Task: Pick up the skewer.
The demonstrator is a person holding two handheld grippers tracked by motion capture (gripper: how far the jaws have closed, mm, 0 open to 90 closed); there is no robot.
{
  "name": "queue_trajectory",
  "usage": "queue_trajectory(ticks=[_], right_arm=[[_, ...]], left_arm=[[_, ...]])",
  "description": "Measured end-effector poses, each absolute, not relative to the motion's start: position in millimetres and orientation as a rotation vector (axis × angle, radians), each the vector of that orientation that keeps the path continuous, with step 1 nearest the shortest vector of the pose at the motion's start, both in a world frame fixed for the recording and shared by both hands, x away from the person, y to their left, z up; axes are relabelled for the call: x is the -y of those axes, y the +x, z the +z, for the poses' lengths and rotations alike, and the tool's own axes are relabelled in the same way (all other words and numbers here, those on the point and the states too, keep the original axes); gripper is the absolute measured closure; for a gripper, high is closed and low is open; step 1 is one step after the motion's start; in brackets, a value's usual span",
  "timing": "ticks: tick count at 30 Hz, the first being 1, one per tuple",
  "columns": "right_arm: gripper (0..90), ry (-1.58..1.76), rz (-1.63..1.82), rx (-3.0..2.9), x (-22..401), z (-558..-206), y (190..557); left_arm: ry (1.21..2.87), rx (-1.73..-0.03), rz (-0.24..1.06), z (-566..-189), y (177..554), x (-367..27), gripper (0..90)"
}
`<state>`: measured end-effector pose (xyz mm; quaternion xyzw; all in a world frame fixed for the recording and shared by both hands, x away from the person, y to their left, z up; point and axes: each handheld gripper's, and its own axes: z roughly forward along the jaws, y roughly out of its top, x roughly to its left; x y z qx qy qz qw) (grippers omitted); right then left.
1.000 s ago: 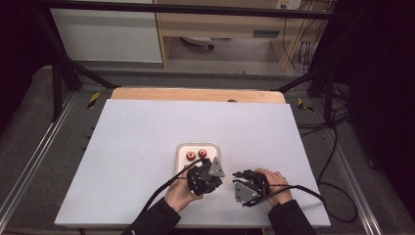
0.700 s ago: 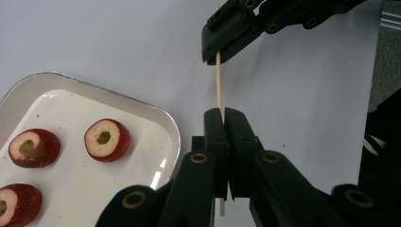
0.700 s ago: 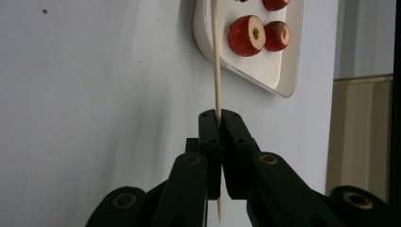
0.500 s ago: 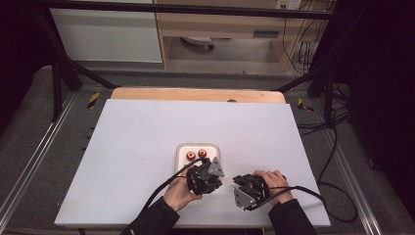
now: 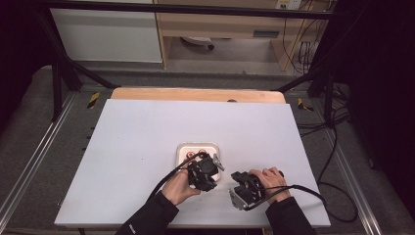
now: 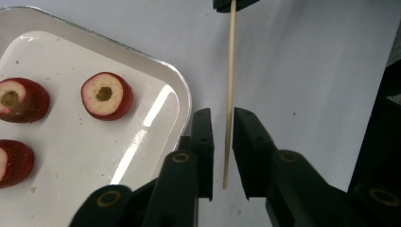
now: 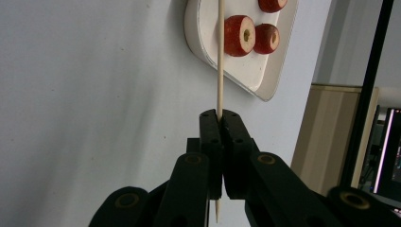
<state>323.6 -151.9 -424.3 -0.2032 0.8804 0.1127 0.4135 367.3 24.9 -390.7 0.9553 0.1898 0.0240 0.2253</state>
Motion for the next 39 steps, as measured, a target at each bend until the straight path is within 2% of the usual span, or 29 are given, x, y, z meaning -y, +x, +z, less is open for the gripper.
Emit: queue_trajectory(ticks=[7,14,23,26,31,32,33,34,35,38,39], right_arm=[[89.0,-0.579,0.259,-2.167,147,-424,323],[89.0,-0.616,0.241,-2.137,145,-424,321],[87.2,-0.605,0.247,-2.124,141,-424,320],[76.8,-0.501,0.314,-2.151,143,-421,321],[51.3,-0.235,0.505,-2.197,157,-417,329],[51.3,-0.235,0.505,-2.197,157,-417,329],[43.2,-0.097,0.587,-2.223,164,-417,333],[43.2,-0.097,0.587,-2.223,164,-417,333],[37.3,0.025,0.651,-2.248,170,-417,337],[32.0,0.124,0.722,-2.269,176,-418,341],[27.1,0.243,0.784,-2.293,183,-418,345]], left_arm=[[2.686,-0.528,0.045,-395,369,-16,87.3],[2.707,-0.544,0.029,-396,367,-15,88.6],[2.702,-0.530,0.090,-396,364,-18,88.9],[2.690,-0.538,0.114,-396,362,-22,88.9],[2.637,-0.593,0.144,-397,360,-38,88.8],[2.616,-0.612,0.152,-398,359,-41,88.8],[2.615,-0.616,0.167,-398,359,-45,88.8],[2.609,-0.625,0.177,-398,358,-47,88.8],[2.596,-0.631,0.189,-398,357,-51,88.7],[2.544,-0.679,0.217,-399,353,-60,88.7],[2.513,-0.706,0.216,-401,352,-64,88.7]])
